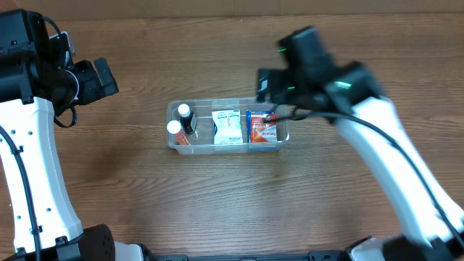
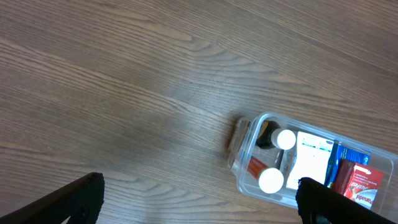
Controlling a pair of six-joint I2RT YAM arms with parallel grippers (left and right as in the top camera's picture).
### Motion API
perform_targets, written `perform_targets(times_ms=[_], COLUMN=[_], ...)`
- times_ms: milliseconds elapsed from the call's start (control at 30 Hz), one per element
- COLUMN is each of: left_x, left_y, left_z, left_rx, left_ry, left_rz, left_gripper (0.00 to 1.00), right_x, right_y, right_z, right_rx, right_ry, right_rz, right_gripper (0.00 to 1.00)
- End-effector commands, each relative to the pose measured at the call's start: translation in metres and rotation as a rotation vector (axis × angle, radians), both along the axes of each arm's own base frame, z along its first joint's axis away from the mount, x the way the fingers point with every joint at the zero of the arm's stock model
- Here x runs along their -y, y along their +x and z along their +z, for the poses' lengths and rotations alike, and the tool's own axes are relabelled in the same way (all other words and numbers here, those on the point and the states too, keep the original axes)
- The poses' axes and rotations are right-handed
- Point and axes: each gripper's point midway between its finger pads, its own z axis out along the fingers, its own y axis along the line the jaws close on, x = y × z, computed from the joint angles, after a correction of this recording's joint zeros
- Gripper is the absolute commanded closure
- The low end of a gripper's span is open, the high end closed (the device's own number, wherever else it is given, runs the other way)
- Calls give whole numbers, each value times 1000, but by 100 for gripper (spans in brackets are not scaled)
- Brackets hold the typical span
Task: Pack container
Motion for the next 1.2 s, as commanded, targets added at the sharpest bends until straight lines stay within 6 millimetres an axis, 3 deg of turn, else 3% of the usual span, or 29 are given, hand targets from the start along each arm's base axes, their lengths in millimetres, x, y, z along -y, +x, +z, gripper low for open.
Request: perform_targets(times_ms=[0,133,233,367,467,667,800,900,1033,1167], left_x=[1,1,1,6,28,64,72,69,70,70], left_y=[0,0,0,4,12,25,31,31,13,3], left_z=[-1,-1,-1,1,5,2,-8,-18,-32,-34], left_rx=[-3,-2,-1,16,56,78,54,14,-90,-128], left_ry=[-7,-6,-6,-23,-67,-20,-32,-29,-35,-42], left_rz=[-19,-19,-19,-38,-144,-328,-340,-333,-379,-383], left_gripper=[0,0,0,0,0,0,0,0,0,0], right_x=[37,67,93,109,119,111,102,103,103,103], right_y=[0,-14,-9,12,33,60,63,61,51,37], right_z=[-9,-41,-61,-62,-54,-36,-33,-35,-42,-40], right_rx=[-51,-173,-188,-121,-40,95,123,105,43,10], right_ry=[-49,-86,-117,-119,-141,-149,-148,-132,-77,-66], right_rz=[-91,-227,-342,-335,-285,-33,49,24,-52,-55], right_gripper=[0,0,0,0,0,0,0,0,0,0])
